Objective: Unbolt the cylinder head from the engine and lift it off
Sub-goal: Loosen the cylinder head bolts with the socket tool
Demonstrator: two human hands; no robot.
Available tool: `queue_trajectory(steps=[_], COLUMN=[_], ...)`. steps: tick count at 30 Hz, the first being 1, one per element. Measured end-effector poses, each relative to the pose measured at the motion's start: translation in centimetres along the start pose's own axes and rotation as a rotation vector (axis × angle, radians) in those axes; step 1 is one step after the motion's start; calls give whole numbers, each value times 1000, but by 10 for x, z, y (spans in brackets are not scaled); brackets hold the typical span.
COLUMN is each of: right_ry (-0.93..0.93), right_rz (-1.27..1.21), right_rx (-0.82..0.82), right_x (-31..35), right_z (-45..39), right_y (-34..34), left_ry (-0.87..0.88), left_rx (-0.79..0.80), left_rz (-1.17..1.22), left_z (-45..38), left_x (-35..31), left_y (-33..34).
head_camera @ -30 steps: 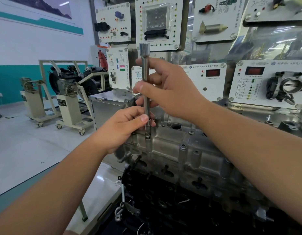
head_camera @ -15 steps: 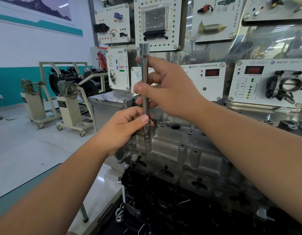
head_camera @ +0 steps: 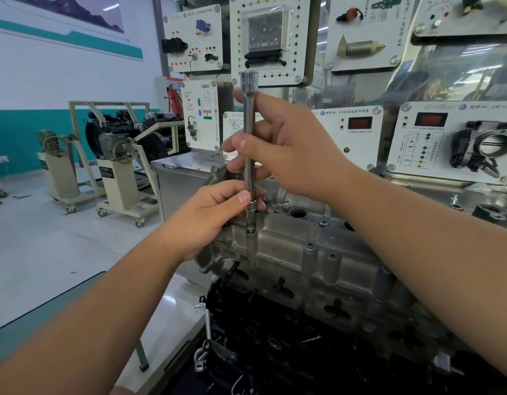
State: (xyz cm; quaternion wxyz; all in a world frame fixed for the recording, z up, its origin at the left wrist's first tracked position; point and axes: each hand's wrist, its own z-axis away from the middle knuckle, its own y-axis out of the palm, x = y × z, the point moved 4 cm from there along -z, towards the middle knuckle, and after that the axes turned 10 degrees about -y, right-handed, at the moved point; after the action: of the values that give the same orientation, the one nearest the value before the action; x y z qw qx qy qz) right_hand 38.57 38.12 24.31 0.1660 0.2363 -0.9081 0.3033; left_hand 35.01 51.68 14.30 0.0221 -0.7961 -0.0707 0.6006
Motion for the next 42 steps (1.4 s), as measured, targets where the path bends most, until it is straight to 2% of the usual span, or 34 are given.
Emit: queue_trajectory(steps=[3,9,13,16,21,26,33,42], right_ry=[-4,-27,-3,-23,-36,-8,-27,19], right_rz=[-10,14,-18,-26,9,-10,23,-14], right_rx=[27,-66,1,19,-82,-18,-78,-8], right_x=[1,4,2,2,-1,0,2,1], right_z=[1,1,0,1,2,1,1,2], right_y=[1,0,1,3,0,2,1,3], left_ry=[-10,48,2,7,60,24,69,70], left_rx=[8,-50,18,12,-60,-2,-43,-45], left_rz=[-9,-19,-9,-1,-36,-70,-76,-92], left_z=[0,-2,-1,-1,-4,-3,-5,-5], left_x=[0,0,0,0,0,3,4,4], left_y=[-1,1,-1,-1,0,-2,-1,-3])
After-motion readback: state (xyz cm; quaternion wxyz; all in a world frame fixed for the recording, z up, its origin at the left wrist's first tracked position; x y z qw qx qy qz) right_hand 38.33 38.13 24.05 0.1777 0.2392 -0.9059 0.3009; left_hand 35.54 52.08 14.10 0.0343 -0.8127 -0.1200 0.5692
